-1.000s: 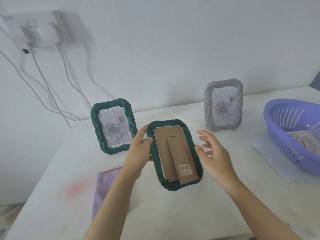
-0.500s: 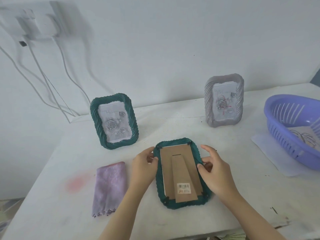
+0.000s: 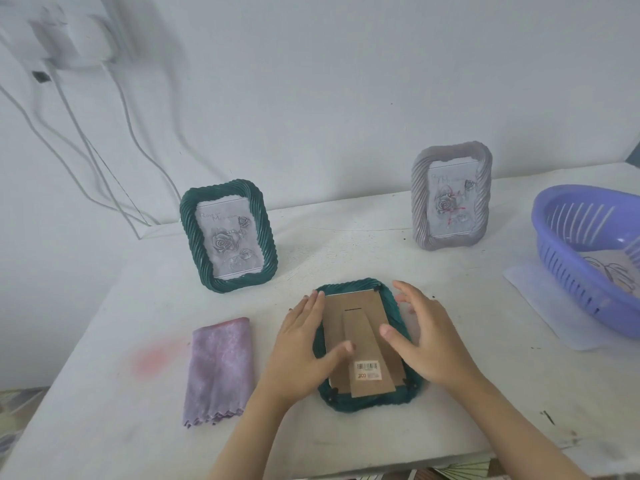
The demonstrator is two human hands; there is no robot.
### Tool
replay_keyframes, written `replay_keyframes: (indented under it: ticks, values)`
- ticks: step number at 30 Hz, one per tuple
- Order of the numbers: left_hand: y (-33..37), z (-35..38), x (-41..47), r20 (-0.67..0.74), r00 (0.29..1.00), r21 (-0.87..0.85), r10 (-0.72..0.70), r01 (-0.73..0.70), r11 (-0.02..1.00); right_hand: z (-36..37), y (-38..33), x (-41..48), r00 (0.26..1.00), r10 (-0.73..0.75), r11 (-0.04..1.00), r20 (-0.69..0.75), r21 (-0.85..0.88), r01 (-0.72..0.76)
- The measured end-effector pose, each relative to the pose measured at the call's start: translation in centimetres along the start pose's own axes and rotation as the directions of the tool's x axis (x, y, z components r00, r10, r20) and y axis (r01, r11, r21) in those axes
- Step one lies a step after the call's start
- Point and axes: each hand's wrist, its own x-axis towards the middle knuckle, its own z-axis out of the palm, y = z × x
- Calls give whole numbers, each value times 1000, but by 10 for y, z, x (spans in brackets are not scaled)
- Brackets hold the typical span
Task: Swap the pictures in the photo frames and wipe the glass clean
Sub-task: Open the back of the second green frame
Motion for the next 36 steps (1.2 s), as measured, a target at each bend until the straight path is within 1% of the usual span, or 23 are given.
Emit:
replay_keyframes:
  ticks: [1,3,6,9,12,15,20,28,36]
  values:
    - [-1,0,-2,45,998,-20,35,-34,999,-3,0,0,997,-33,999,69,-13,34]
    - [-3,0,-6,108,992,-15,58,-57,998,-9,0,2,980,-63,995,187,-62,75]
    - [-6,2,-7,119,991,78,58,-67,995,-12,2,7,965,-55,988,258,-127,90]
    - [-5,1,-6,108,994,91,6,-15,996,-13,5,12,961,-18,984,275,-164,66]
    - [-2,-4,-4,123,991,103,-46,34,994,-11,7,15,961,-31,977,275,-197,88]
    - [-2,-7,-1,143,989,152,-42,20,988,-10,8,19,962,-51,968,269,-223,114]
    - [-2,-8,1,149,988,186,-50,22,982,-7,9,23,956,-68,945,284,-289,153]
    - [-1,-10,7,154,987,271,-49,6,963,-6,10,27,935,-27,924,355,-349,159]
    - [4,-14,15,222,973,329,-70,-7,944,-5,8,34,919,19,912,394,-383,145]
